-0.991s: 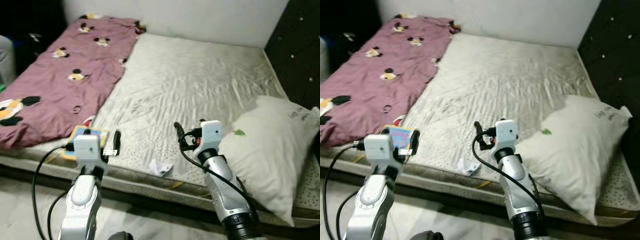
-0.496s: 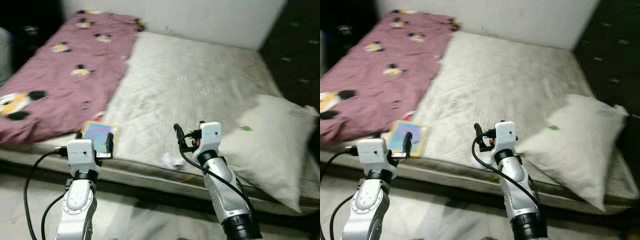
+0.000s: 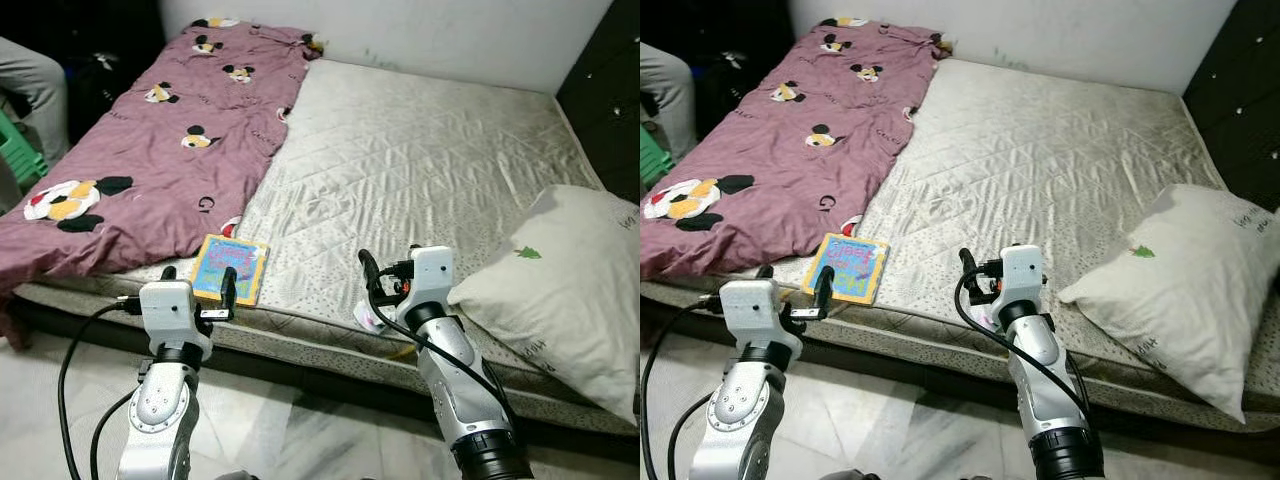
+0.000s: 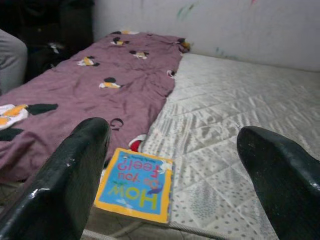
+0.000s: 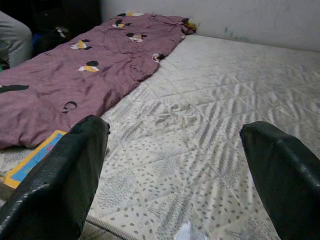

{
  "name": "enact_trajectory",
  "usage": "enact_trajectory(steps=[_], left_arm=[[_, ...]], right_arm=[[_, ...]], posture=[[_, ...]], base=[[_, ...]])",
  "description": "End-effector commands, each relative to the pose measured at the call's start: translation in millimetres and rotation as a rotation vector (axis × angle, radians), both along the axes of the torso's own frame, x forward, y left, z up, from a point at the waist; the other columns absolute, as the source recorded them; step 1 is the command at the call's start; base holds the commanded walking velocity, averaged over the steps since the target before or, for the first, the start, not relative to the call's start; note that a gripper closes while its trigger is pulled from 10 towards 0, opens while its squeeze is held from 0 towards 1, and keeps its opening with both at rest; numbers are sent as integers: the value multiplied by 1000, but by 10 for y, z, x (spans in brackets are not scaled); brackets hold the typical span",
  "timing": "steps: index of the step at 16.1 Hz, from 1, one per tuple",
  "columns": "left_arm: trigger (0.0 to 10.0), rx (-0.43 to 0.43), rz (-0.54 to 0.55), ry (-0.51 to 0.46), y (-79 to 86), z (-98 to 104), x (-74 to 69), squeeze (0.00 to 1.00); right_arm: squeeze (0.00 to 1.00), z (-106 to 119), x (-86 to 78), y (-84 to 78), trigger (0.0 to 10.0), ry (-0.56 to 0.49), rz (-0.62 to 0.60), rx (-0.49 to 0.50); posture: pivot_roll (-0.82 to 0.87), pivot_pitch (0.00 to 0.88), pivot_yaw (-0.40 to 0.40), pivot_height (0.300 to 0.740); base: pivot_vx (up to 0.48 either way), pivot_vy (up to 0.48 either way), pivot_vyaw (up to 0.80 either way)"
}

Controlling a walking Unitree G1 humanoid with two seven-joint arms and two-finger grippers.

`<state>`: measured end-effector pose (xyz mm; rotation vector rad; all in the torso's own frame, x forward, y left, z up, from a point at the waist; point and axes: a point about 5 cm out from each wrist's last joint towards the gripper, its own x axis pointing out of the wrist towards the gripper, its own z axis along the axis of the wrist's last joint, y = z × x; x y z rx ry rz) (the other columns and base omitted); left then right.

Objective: Clean up the room

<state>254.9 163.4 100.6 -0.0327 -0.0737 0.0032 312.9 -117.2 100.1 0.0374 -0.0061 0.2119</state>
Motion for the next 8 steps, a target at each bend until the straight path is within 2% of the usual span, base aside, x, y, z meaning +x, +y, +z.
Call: enact_trajectory(steps=[1, 3, 6, 8], left_arm=[[10000, -6, -18, -5, -22, 17, -11, 0], [10000, -7, -21, -2, -23, 12, -14, 0], [10000, -7, -24, 1, -23, 4, -15, 0], [10000, -6, -28, 2, -27, 3, -16, 0]], right_arm=[[0, -17, -2, -46, 10000, 13, -19, 0], [0, -26, -4, -39, 10000, 15, -16, -3], [0, -35, -5, -35, 10000, 18, -12, -6], [0, -35, -2, -35, 10000, 19, -10, -6]], posture=[[42, 127, -76, 740], [43, 126, -77, 740], [45, 125, -79, 740], [44, 124, -80, 740]], base=[[0, 0, -494], [0, 0, -466], [0, 0, 0], [0, 0, -575]])
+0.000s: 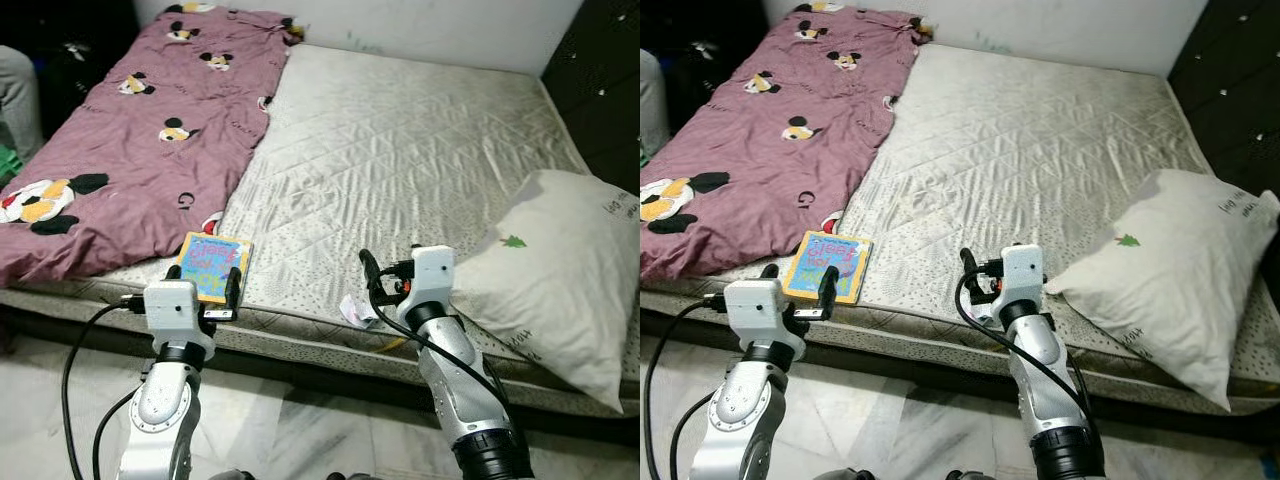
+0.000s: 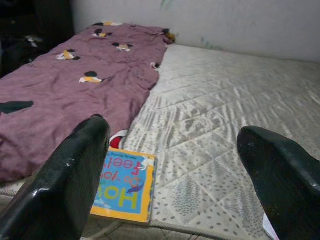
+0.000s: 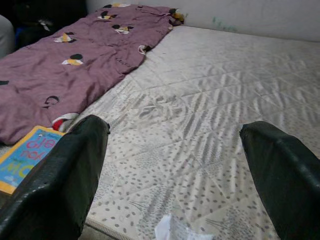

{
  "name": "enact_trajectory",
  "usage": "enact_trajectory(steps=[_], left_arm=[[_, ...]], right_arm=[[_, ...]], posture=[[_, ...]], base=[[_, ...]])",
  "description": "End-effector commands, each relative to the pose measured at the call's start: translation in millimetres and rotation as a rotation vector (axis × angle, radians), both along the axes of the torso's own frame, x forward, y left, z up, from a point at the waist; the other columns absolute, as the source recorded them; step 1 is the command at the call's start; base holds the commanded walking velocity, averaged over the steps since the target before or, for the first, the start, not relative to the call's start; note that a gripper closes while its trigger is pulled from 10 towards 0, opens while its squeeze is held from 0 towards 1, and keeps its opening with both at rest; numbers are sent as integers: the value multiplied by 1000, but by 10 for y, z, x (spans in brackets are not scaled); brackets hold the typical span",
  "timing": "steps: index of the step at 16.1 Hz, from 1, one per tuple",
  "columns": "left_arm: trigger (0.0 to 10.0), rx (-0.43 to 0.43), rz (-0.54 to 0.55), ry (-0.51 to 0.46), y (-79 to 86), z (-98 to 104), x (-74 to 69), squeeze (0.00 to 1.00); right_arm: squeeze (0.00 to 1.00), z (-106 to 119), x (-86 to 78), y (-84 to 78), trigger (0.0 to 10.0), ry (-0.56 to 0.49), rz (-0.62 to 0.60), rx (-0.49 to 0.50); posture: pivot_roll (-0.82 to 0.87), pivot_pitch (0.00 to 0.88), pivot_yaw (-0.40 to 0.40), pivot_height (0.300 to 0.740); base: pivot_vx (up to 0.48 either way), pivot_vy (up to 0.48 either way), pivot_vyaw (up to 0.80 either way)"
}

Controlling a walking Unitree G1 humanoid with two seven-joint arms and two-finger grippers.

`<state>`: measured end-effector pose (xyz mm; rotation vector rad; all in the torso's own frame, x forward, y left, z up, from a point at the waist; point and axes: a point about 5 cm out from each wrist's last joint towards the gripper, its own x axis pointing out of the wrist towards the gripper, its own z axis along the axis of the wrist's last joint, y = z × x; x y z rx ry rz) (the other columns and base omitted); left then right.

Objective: Clean up the room

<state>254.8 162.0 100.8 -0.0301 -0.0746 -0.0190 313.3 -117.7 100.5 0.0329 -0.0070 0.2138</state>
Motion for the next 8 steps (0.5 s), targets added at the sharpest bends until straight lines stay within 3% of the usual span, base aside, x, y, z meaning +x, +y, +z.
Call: enact_trajectory(steps=[1, 6, 8], left_arm=[[10000, -10, -7, 3, -13, 2, -14, 0], [10000, -11, -14, 5, -14, 4, -10, 0], [10000, -13, -15, 7, -16, 1, -15, 0]], right_arm=[[0, -35, -3, -35, 10000, 20, -14, -4], [0, -33, 1, -42, 10000, 19, -23, -5], [0, -37, -2, -47, 10000, 21, -26, -5]], posture=[[44, 124, -80, 740], [45, 129, -78, 740], [45, 131, -77, 740]], base=[[266, 0, -681], [286, 0, -520], [294, 0, 0]])
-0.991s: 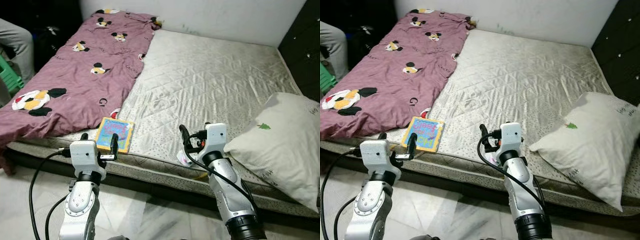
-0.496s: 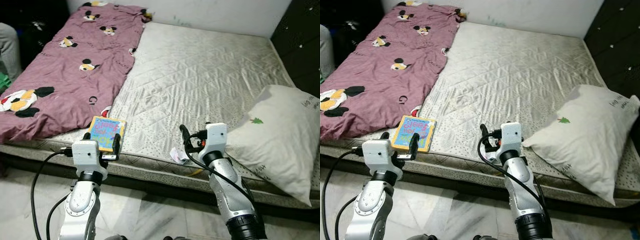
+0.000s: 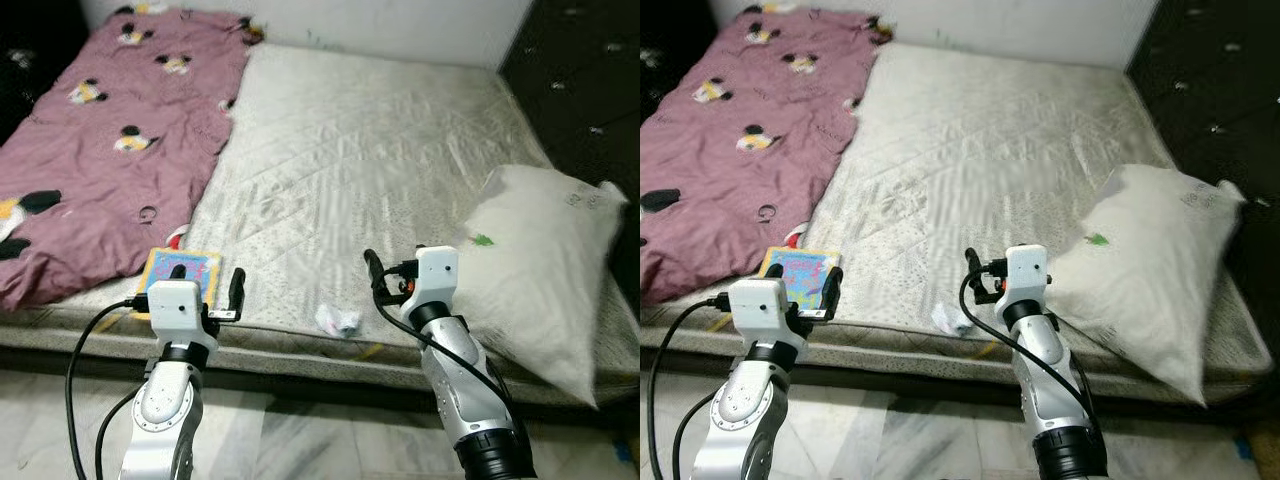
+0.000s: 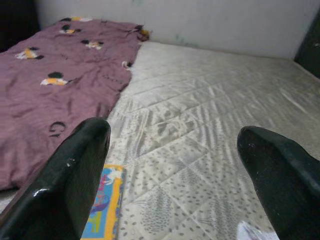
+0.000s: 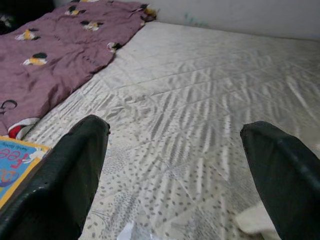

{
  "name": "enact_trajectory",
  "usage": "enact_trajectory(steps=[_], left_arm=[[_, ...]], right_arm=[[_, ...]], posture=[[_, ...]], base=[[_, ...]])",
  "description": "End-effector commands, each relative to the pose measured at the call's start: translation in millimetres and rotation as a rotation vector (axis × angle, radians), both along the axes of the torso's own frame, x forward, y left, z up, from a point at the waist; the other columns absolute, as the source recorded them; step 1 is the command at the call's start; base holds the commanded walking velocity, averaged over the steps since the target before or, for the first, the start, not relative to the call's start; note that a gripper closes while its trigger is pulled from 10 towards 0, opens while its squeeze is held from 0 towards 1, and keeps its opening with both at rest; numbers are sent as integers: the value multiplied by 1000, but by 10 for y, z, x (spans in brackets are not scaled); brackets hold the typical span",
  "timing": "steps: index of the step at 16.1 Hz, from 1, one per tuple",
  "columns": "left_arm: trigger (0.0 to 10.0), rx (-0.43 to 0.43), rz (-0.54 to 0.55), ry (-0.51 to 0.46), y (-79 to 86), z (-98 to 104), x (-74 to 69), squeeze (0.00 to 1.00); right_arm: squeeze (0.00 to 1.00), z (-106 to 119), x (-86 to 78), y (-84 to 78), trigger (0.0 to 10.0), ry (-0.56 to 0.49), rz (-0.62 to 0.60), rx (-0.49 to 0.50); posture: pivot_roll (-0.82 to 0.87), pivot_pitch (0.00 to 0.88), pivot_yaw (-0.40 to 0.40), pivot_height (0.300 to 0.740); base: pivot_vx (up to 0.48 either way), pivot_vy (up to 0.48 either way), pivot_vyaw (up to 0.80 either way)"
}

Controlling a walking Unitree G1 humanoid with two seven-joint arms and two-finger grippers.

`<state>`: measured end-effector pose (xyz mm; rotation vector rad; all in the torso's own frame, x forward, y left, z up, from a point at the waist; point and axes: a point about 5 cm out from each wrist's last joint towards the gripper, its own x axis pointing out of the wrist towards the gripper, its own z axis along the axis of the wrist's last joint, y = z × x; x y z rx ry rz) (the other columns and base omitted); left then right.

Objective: Clean up the room

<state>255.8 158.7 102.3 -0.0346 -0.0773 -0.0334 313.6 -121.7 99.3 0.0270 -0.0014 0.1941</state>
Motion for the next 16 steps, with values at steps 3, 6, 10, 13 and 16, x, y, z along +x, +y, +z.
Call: enact_trajectory(steps=[3, 6, 10, 13, 16], left_arm=[[10000, -9, -1, 13, 13, -22, -27, 0], [10000, -9, -1, 14, 11, -20, -24, 0], [10000, -34, 11, 18, 2, -14, -22, 0], [10000, -17, -13, 4, -14, 0, -21, 0], [10000, -18, -18, 1, -16, 4, -17, 0]], right_arm=[[0, -28, 2, -8, 10000, 19, -6, -3], [0, -27, 5, -7, 10000, 19, -6, -7], [0, -31, 10, -6, 10000, 21, -8, -14], [0, -47, 19, -15, 10000, 31, -16, -14], [0, -44, 24, -11, 10000, 28, -13, -18]], posture=[[43, 135, -78, 740], [43, 137, -78, 740], [42, 140, -78, 740], [43, 141, -78, 740], [44, 143, -79, 740]], base=[[97, 0, 0], [296, 0, 0], [0, 0, 0], [0, 0, -731], [325, 0, -677]])
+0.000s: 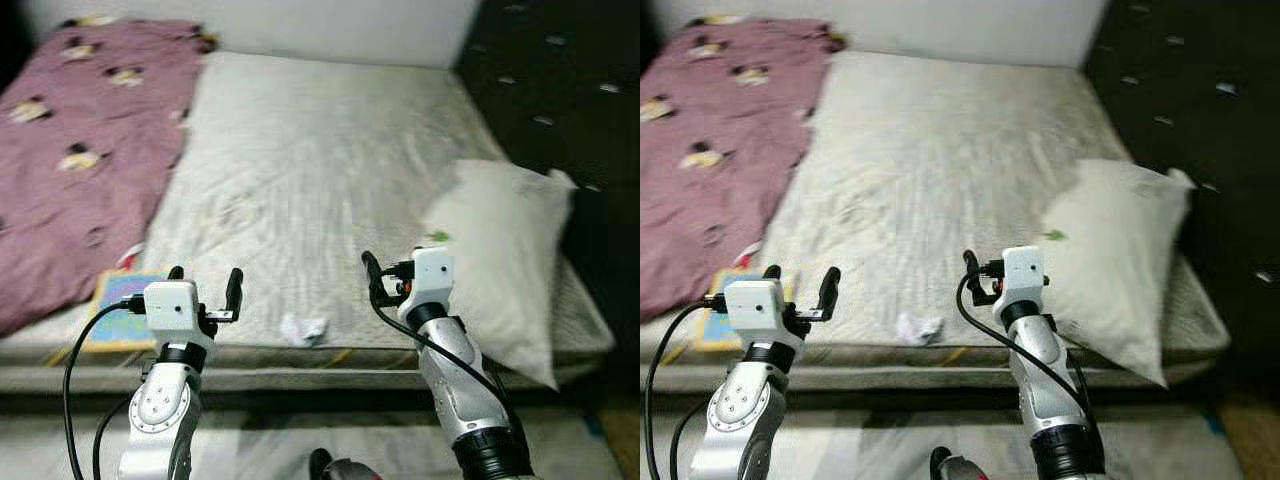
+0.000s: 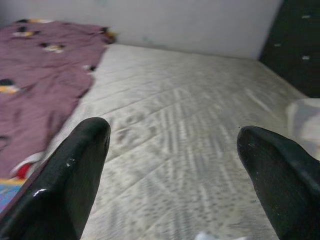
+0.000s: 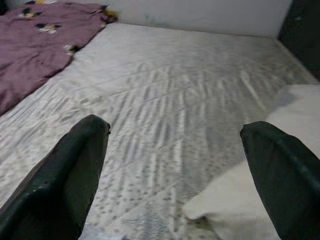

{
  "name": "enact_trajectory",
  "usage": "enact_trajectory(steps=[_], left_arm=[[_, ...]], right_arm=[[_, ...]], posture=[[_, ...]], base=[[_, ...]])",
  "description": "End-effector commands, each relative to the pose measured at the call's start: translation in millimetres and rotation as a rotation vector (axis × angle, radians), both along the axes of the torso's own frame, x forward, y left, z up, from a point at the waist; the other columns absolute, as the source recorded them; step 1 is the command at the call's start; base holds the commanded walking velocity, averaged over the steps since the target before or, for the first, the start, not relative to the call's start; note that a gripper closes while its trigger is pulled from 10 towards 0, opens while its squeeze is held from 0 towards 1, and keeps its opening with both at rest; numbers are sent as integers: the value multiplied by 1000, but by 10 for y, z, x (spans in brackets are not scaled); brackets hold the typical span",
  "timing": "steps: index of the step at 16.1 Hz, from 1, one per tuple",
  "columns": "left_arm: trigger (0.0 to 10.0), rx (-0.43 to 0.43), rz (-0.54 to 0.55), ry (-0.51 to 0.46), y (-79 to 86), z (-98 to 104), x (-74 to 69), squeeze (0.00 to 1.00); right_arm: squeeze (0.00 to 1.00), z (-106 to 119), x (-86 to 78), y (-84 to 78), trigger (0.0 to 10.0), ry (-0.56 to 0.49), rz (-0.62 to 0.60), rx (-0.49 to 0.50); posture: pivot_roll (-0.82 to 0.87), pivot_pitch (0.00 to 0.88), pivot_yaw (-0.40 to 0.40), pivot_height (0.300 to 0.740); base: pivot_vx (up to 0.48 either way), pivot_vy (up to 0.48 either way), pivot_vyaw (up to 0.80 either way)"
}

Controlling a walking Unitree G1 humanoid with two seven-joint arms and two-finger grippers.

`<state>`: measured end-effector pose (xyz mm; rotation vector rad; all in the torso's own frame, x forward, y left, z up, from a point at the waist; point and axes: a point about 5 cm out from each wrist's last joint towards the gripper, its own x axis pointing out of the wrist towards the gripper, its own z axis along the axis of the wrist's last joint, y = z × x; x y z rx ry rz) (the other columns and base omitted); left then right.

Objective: Clean up the room

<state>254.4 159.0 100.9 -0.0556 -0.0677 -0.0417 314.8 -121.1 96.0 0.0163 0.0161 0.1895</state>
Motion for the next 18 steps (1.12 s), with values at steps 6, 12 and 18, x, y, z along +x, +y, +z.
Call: enact_trajectory(steps=[6, 12, 18], left_arm=[[10000, -11, -15, -7, -43, 20, -2, 0], [10000, -10, -30, -12, -62, 17, -10, 0], [10000, -7, -30, -10, -62, 12, -6, 0]], right_arm=[[0, -9, 19, -12, 10000, 8, -5, -12], [0, -22, 20, -7, 10000, 11, -3, -19], [0, -26, 29, -2, 10000, 11, 0, -21]], posture=[[44, 140, -80, 740], [46, 134, -82, 740], [46, 129, -83, 740]], base=[[102, 0, 0], [312, 0, 0], [338, 0, 0]])
